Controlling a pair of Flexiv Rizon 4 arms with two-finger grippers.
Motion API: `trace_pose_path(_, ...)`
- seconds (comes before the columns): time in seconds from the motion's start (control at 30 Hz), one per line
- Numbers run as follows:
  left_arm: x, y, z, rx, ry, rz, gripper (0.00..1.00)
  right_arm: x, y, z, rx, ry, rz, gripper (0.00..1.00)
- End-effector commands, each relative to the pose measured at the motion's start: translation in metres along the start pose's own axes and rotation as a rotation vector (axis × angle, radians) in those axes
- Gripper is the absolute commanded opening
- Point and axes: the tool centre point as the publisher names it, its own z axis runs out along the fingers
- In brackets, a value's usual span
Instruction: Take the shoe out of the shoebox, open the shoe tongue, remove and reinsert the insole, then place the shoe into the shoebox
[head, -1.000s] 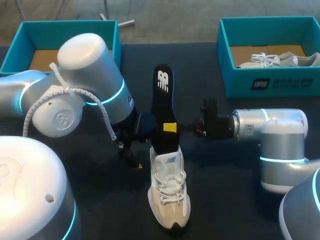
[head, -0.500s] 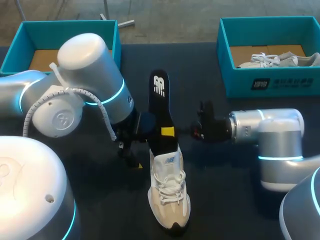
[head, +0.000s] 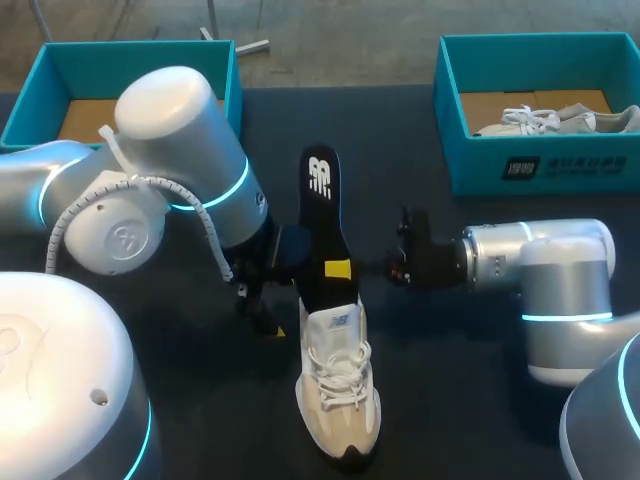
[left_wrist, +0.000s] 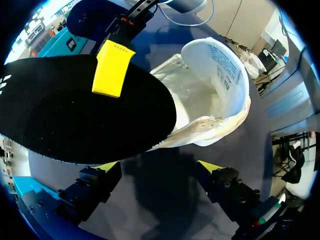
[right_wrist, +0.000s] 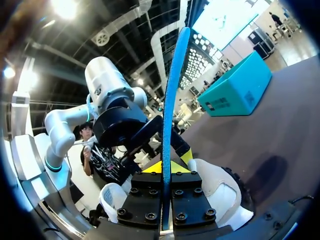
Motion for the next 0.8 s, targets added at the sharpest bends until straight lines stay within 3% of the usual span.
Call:
trace_pose_path(0.03, 0.000, 0.000, 0.001, -0.002, -0.002, -0.001, 1.00, -0.004, -0.006, 0.003, 0.001, 0.008, 0.007, 0.00)
trace_pose_path(0.8, 0.000, 0.000, 0.001, -0.002, -0.002, -0.001, 1.00, -0.004, -0.017, 0.003, -0.009, -0.050, 0.037, 0.00)
